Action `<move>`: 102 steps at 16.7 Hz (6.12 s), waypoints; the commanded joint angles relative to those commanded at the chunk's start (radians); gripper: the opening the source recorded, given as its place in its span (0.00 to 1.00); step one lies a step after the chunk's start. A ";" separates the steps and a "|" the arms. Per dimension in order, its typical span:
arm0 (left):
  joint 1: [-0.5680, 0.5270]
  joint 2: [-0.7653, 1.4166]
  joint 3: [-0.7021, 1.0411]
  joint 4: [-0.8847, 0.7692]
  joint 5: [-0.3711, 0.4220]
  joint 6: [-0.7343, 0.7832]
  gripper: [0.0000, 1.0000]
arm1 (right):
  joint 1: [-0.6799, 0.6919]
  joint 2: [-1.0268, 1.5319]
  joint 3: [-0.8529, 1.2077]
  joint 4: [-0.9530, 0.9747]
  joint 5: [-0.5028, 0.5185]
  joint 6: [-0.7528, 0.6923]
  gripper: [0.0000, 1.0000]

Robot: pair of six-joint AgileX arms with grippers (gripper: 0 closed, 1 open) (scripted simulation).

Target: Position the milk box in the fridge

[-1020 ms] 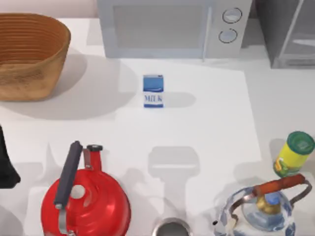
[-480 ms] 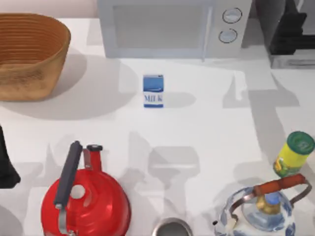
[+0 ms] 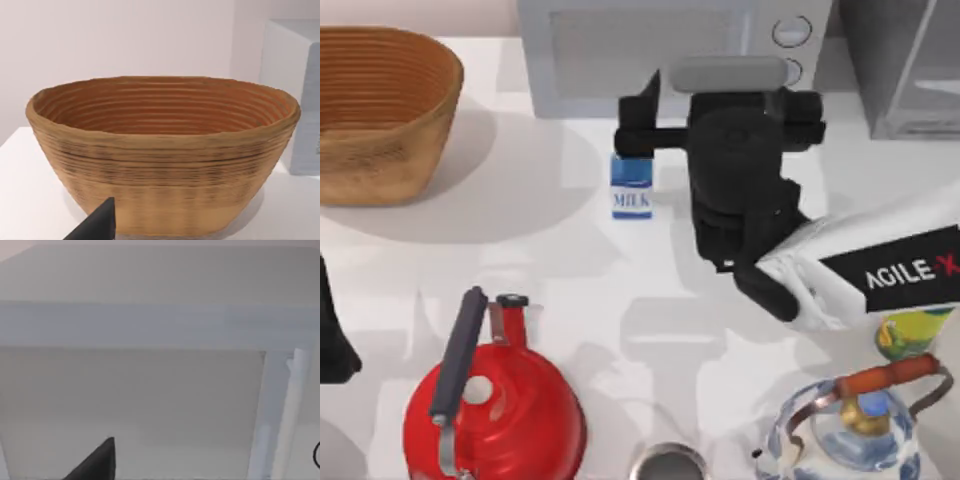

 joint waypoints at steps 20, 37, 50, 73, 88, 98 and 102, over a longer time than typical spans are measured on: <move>0.000 0.000 0.000 0.000 0.000 0.000 1.00 | 0.100 0.546 0.335 0.145 0.136 0.053 1.00; 0.000 0.000 0.000 0.000 0.000 0.000 1.00 | 0.067 0.583 0.411 0.113 0.104 0.045 0.25; 0.000 0.000 0.000 0.000 0.000 0.000 1.00 | 0.070 0.578 0.411 0.110 0.104 0.046 0.00; 0.000 0.000 0.000 0.000 0.000 0.000 1.00 | -0.016 -0.020 0.216 -0.317 -0.052 0.050 0.00; 0.000 0.000 0.000 0.000 0.000 0.000 1.00 | -0.569 -1.655 -0.836 -0.732 -0.645 -0.037 0.00; 0.000 0.000 0.000 0.000 0.000 0.000 1.00 | -0.731 -2.048 -1.057 -0.896 -0.727 -0.073 0.00; 0.000 0.000 0.000 0.000 0.000 0.000 1.00 | -0.728 -2.044 -1.055 -0.894 -0.727 -0.071 0.00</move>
